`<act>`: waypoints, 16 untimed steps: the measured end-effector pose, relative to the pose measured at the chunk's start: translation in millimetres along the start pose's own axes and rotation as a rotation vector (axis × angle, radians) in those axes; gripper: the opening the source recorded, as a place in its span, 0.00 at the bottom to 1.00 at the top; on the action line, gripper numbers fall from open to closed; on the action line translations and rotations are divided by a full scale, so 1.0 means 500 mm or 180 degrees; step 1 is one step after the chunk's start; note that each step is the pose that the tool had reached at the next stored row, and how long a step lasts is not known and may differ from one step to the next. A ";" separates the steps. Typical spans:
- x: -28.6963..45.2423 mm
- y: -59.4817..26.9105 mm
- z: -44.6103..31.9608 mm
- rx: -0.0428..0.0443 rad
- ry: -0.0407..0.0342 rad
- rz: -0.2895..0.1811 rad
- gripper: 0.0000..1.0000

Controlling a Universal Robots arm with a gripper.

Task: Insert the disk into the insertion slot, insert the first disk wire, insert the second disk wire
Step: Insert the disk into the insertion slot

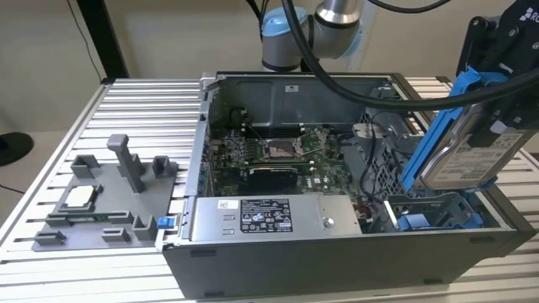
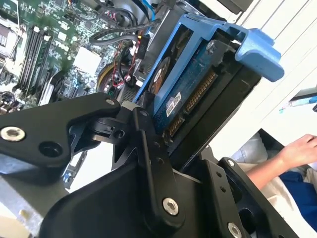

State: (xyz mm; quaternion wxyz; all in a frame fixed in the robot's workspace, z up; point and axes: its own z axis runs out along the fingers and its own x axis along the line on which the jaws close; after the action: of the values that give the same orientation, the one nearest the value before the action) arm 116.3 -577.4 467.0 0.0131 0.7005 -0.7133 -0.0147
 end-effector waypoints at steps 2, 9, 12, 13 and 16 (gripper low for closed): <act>0.000 0.000 0.002 0.0000 -0.0001 0.0000 0.00; 0.000 0.000 0.010 0.0000 -0.0005 0.0000 0.00; 0.000 -0.001 0.014 0.0000 -0.0009 0.0000 0.00; 0.000 -0.001 0.015 0.0000 -0.0010 0.0000 0.00; 0.000 -0.001 0.017 0.0000 -0.0012 -0.0001 0.00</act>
State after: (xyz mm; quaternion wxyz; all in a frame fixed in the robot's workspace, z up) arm 116.3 -577.4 458.4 0.0118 0.7006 -0.7133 -0.0161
